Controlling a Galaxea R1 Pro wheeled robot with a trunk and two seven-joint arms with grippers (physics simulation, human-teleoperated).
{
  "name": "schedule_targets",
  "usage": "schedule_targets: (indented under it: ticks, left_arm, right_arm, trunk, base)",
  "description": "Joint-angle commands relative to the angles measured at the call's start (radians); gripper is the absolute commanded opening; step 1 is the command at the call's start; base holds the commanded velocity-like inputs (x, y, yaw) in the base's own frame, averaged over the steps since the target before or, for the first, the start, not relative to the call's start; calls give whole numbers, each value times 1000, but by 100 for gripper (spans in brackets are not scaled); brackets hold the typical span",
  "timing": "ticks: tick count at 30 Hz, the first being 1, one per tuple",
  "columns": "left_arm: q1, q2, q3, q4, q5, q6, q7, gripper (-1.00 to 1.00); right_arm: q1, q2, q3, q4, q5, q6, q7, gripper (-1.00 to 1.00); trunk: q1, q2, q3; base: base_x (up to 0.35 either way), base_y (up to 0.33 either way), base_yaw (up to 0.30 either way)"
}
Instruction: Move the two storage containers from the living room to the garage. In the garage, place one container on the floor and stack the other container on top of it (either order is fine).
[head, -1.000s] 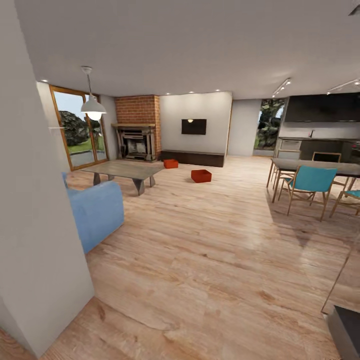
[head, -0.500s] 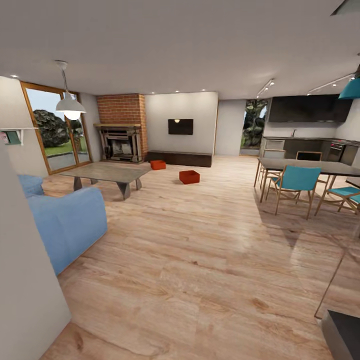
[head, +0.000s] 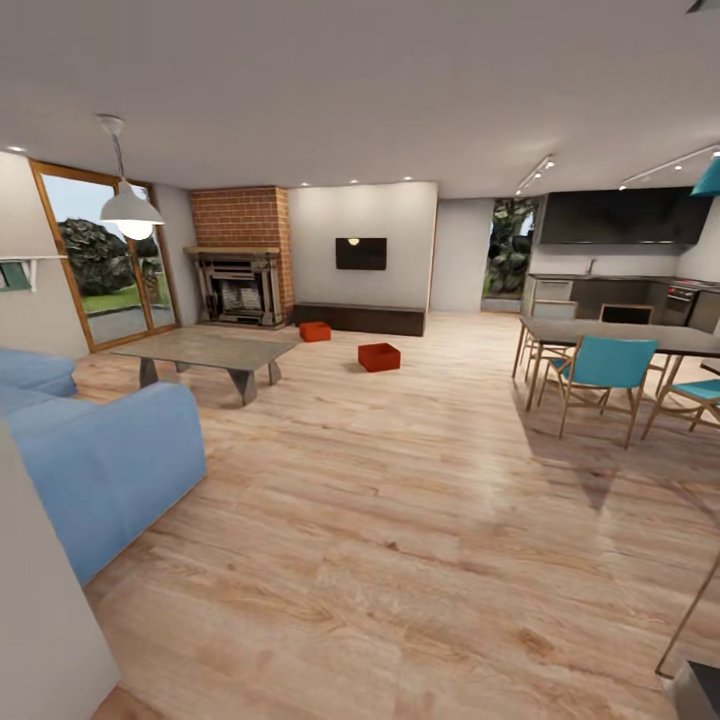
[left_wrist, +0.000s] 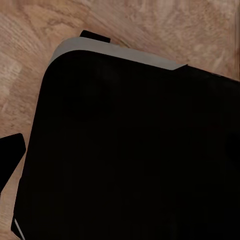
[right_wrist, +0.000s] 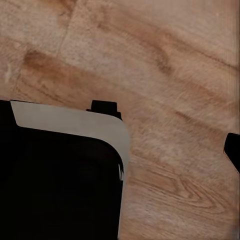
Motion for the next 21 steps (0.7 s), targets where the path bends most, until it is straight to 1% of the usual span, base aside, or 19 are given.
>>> schedule_targets:
  ticks: [1,21]
  left_arm:
    - [0,0,5,0,2,-3,0,100]
    - [0,0,5,0,-1,-1,0,100]
  right_arm:
    - [-1,1,9,3,-8,-5,-1,100]
    - [-1,4,9,3,-8,0,-1,100]
  trunk:
    - [1,0,-1]
    - [1,0,-1]
  base:
    - [321,0,0]
    - [321,0,0]
